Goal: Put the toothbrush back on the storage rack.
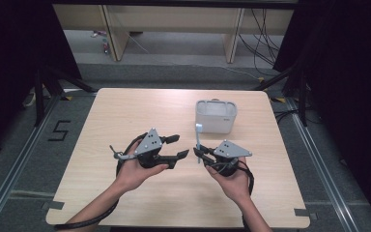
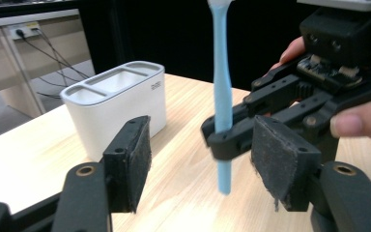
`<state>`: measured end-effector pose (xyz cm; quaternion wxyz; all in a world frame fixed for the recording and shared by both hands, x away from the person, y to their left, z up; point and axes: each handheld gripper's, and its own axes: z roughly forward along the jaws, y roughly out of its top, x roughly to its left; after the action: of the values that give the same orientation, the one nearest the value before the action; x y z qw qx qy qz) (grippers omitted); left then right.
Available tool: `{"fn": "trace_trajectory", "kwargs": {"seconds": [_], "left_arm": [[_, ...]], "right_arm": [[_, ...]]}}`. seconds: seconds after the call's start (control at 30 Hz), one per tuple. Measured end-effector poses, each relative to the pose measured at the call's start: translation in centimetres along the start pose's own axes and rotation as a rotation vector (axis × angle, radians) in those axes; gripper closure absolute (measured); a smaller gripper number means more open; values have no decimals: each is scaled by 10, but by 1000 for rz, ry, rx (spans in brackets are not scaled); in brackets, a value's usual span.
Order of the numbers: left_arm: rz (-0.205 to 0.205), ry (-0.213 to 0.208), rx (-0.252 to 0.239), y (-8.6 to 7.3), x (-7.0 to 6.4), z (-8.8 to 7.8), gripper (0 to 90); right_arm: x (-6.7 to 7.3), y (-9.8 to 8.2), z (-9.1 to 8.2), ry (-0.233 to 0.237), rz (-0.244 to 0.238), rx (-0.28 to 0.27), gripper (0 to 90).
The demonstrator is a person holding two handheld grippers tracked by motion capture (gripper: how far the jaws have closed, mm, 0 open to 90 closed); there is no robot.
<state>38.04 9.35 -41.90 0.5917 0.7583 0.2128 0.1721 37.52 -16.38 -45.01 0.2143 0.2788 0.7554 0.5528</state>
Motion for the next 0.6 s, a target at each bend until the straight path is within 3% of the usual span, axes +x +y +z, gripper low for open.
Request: {"fn": "trace_trajectory", "kwargs": {"seconds": [0.03,0.13,0.2,0.23,0.27,0.37,0.43,0.47,0.5,0.53,0.6], "left_arm": [[-2,4,-1,-1,1,-1,373],[-1,19,-4,-3,5,-7,365],[1,36,5,-4,7,-12,360],[0,44,5,-5,8,-14,357],[-1,49,6,-6,9,-16,353],[-3,68,6,-9,12,-23,348],[-7,80,5,-11,13,-27,346],[-7,80,5,-11,13,-27,346],[-11,94,3,-13,16,-31,345],[-14,101,1,-15,17,-34,344],[-16,114,2,-17,20,-38,343]], "right_arm": [[1,0,-1,0,23,3,794],[-2,1,-3,-3,3,7,795],[-2,1,-4,-13,22,9,794],[-4,1,-4,-22,6,2,795],[-3,1,-4,-10,26,6,795],[-6,2,-5,-18,12,-4,794],[-5,3,-7,-22,39,6,795],[-5,3,-7,-22,39,6,795],[-9,4,-6,-35,-10,-18,795],[-8,4,-7,-34,17,-2,794],[-10,5,-7,-37,2,-28,794]]}}
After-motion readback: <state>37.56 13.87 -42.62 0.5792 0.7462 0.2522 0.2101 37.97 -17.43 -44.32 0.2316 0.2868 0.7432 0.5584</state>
